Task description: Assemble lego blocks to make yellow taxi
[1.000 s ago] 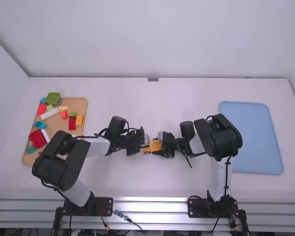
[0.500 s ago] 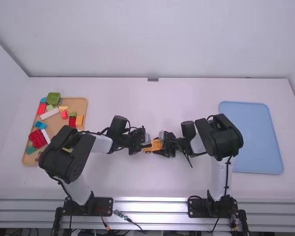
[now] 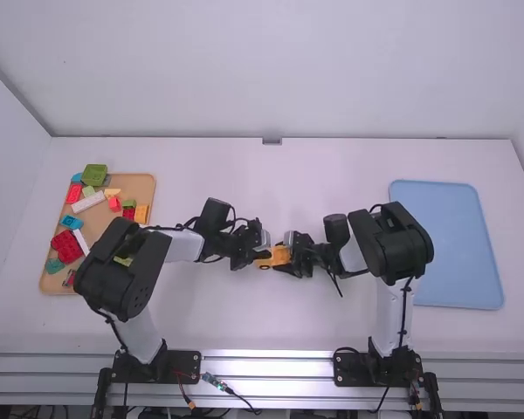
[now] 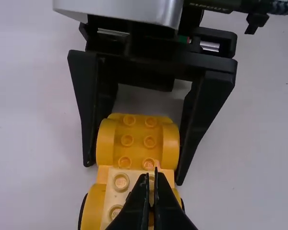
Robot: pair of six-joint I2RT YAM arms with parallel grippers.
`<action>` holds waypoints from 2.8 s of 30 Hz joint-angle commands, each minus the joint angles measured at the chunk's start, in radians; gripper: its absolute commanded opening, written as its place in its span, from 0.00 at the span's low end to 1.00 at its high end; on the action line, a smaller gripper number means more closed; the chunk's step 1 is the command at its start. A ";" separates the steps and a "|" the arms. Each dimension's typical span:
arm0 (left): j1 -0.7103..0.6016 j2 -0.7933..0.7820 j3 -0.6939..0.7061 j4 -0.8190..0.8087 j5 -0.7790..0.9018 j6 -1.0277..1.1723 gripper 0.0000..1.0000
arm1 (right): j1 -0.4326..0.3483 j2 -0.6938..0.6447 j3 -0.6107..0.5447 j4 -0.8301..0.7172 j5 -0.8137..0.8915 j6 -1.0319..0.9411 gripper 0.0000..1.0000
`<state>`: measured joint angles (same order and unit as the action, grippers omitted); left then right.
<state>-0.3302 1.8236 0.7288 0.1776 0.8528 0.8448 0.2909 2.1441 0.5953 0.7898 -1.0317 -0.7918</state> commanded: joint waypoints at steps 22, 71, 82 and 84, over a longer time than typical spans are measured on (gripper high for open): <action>0.017 -0.367 0.069 -0.235 -0.229 -0.232 0.99 | 0.023 0.010 -0.001 -0.012 -0.016 0.002 0.84; 0.374 -0.386 0.112 -0.307 -0.826 -1.069 0.99 | 0.023 -0.809 0.015 -0.604 0.741 0.455 0.99; 0.549 -0.213 0.570 -0.705 -0.756 -1.092 0.99 | 0.022 -0.841 0.062 -0.674 0.745 0.364 0.99; 0.561 -0.160 0.658 -0.763 -0.767 -1.107 0.99 | 0.022 -0.841 0.072 -0.676 0.745 0.364 0.99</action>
<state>0.2230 1.6192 1.3289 -0.5694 0.0944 -0.2382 0.3122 1.3235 0.6239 0.1127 -0.2916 -0.4110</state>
